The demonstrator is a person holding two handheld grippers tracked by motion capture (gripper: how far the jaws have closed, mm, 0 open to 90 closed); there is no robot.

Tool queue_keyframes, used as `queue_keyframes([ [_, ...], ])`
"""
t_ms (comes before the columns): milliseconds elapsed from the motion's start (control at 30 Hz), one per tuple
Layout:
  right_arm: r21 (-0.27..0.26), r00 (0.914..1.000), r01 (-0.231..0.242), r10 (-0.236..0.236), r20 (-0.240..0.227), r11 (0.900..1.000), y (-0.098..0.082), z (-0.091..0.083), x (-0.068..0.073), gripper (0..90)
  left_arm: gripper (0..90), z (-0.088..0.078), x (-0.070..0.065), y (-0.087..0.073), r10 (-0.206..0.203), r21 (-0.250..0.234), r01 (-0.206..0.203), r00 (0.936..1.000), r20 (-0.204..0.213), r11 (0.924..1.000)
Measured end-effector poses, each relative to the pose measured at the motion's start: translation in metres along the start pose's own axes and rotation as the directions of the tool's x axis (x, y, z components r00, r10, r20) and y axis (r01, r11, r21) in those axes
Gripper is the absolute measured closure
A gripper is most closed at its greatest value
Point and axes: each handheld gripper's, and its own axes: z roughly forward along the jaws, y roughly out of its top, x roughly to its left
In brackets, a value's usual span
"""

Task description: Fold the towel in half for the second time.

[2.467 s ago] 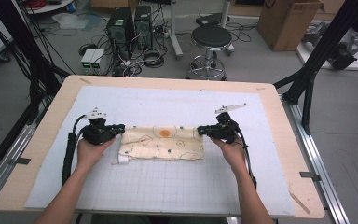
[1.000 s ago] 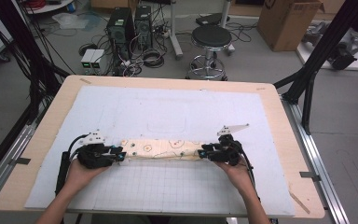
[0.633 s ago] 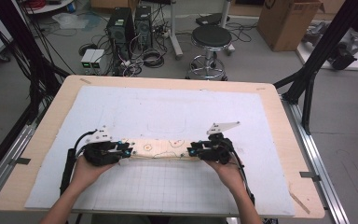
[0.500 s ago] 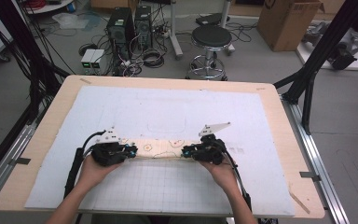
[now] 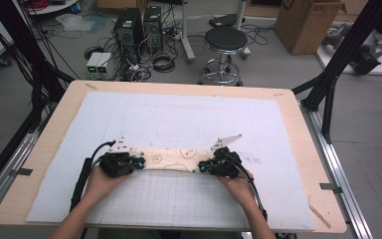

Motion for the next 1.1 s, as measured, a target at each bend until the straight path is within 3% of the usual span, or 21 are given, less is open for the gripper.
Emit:
queue_keyframes([
  [233,-0.005,0.9995,-0.012,0.012,0.029,1.000,-0.010,-0.012,-0.008,81.0,81.3,-0.009,0.008,-0.009,-0.018,-0.013,0.018,0.9998,0.008,0.9998],
  [367,-0.037,0.9988,-0.035,0.036,0.032,0.999,-0.018,-0.020,-0.014,81.1,79.7,-0.012,0.010,-0.009,-0.034,-0.025,0.034,0.9993,0.013,0.9991],
  [533,-0.075,0.9984,-0.016,0.020,0.053,0.997,-0.008,-0.025,-0.014,78.1,77.9,-0.018,0.016,0.002,-0.067,-0.102,0.064,0.9975,-0.024,0.9927],
  [667,-0.113,0.9962,-0.009,0.018,0.085,0.994,0.005,-0.025,-0.019,72.6,75.3,-0.011,0.023,0.006,-0.082,-0.074,0.079,0.9956,-0.044,0.9942],
  [700,-0.106,0.9949,0.001,0.009,0.100,0.994,0.005,-0.022,-0.020,71.4,74.6,-0.009,0.024,0.005,-0.086,-0.064,0.083,0.9953,-0.045,0.9945],
  [800,-0.066,0.9948,-0.027,0.033,0.096,0.997,0.001,-0.015,-0.026,67.4,73.2,-0.006,0.026,0.002,-0.086,-0.022,0.086,0.9955,-0.040,0.9961],
  [900,-0.044,0.9948,-0.034,0.038,0.095,0.998,-0.003,-0.012,-0.029,66.9,72.9,-0.005,0.026,-0.001,-0.085,-0.012,0.085,0.9957,-0.037,0.9963],
  [1100,-0.031,0.9931,0.027,-0.023,0.115,0.999,-0.006,-0.012,-0.026,64.4,71.5,-0.007,0.028,-0.006,-0.082,-0.026,0.082,0.9964,-0.022,0.9963],
])
